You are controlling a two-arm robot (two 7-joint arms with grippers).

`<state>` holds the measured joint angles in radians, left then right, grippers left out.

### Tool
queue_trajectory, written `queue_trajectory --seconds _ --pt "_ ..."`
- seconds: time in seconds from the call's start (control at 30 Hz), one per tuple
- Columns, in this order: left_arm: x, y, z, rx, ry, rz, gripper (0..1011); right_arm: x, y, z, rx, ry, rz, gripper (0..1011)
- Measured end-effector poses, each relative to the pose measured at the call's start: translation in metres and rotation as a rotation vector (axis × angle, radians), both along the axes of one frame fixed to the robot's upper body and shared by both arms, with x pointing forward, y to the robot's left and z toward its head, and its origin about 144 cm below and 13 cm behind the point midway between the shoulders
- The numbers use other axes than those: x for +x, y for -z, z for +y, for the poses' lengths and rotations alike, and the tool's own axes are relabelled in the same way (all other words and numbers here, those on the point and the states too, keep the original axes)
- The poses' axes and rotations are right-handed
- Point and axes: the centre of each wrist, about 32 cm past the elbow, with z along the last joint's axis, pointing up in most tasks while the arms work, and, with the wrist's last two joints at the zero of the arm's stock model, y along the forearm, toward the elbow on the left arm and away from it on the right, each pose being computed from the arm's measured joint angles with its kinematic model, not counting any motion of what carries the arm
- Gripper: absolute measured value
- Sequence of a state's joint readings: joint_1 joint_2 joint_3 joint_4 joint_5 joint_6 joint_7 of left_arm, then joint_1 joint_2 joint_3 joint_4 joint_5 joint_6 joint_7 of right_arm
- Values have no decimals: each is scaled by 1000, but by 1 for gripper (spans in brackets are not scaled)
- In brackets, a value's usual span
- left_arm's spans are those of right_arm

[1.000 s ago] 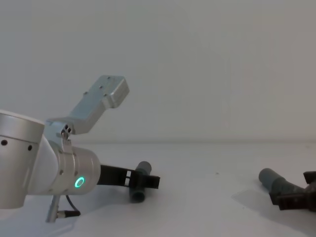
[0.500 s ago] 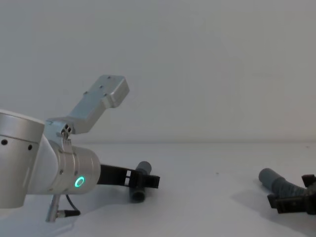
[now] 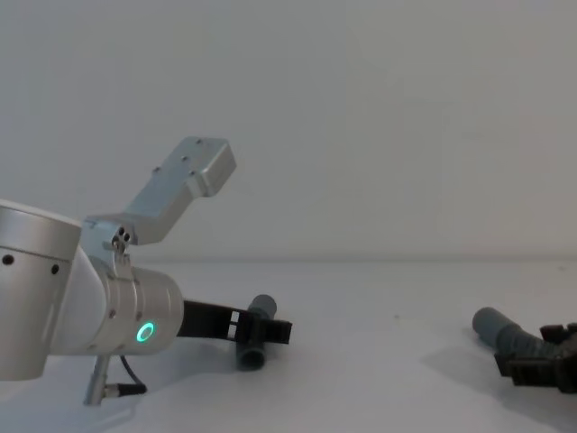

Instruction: Use both hands to pick up one end of the pipe from the table, align the ends, and insert them.

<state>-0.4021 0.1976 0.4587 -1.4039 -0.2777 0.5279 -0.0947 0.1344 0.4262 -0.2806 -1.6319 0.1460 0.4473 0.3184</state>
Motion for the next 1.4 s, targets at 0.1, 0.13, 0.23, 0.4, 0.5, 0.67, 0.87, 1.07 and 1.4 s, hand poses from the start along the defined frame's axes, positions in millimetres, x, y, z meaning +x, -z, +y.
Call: queue_trajectory --seconds 0.1,0.13,0.23,0.4,0.5,0.67,0.87,1.07,1.4 --pt "0 0 0 0 0 0 1001 0 0 0 0 0 1 639" --pt "0 0 0 0 0 0 1001 0 0 0 0 0 1 600" --pt "0 0 0 0 0 0 1001 0 0 0 0 1 1 522" --pt "0 0 0 0 0 0 1001 0 0 0 0 1 1 325" --pt "0 0 0 0 0 0 1001 0 0 0 0 1 1 237" --pt "0 0 0 0 0 0 996 0 0 0 0 1 1 136" --pt "0 0 0 0 0 0 882 0 0 0 0 1 1 93" --pt "0 0 0 0 0 0 702 0 0 0 0 1 1 86" --pt "0 0 0 0 0 0 372 0 0 0 0 1 1 85"
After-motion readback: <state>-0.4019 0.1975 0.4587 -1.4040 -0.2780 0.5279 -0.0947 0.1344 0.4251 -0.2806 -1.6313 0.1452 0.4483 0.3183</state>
